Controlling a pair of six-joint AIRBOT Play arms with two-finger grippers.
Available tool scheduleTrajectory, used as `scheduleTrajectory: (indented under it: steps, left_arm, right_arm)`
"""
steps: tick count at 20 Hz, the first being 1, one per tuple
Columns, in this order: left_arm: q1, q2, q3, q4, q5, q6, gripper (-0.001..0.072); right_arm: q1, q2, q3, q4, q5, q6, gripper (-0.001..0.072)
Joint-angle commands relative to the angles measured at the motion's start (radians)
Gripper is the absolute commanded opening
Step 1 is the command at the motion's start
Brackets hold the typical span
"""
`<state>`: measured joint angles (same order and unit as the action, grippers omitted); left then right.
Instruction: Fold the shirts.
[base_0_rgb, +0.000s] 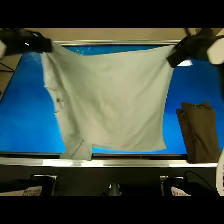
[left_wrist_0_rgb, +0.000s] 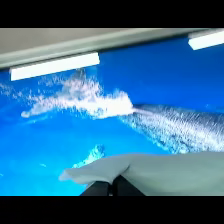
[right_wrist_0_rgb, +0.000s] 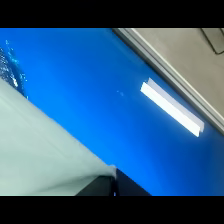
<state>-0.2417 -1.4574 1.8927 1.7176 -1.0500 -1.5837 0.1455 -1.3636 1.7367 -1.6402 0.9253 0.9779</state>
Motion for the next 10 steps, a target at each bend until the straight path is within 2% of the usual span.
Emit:
scheduleTrajectory:
  steps: [1,3,5,8,9,10]
  left_arm:
    - [0.012,-0.195,-0.016,0.011,-0.029,0.005,0.002]
    - [0.01,-0.274,-0.016,0.011,-0.046,-0.05,0.0021]
    - [0.006,-0.336,-0.016,-0.003,-0.08,-0.111,0.0022]
    - [-0.008,-0.405,-0.016,-0.08,-0.159,-0.124,0.0023]
    - [-0.012,-0.418,-0.016,-0.134,-0.199,-0.137,0.0064]
    - [-0.011,-0.419,-0.016,-0.192,-0.248,-0.109,0.0233]
  right_arm:
    - [0.0,-0.201,-0.001,-0.021,-0.169,0.195,0.0023]
    - [0.0,-0.267,-0.001,-0.016,-0.134,0.292,0.0023]
    - [0.0,-0.315,-0.001,0.028,-0.079,0.298,0.0023]
    - [0.0,-0.359,-0.001,0.102,-0.002,0.298,0.0023]
    - [0.0,-0.365,-0.001,0.113,0.004,0.298,0.0028]
    - [0.0,-0.365,-0.001,0.112,0.016,0.296,0.0142]
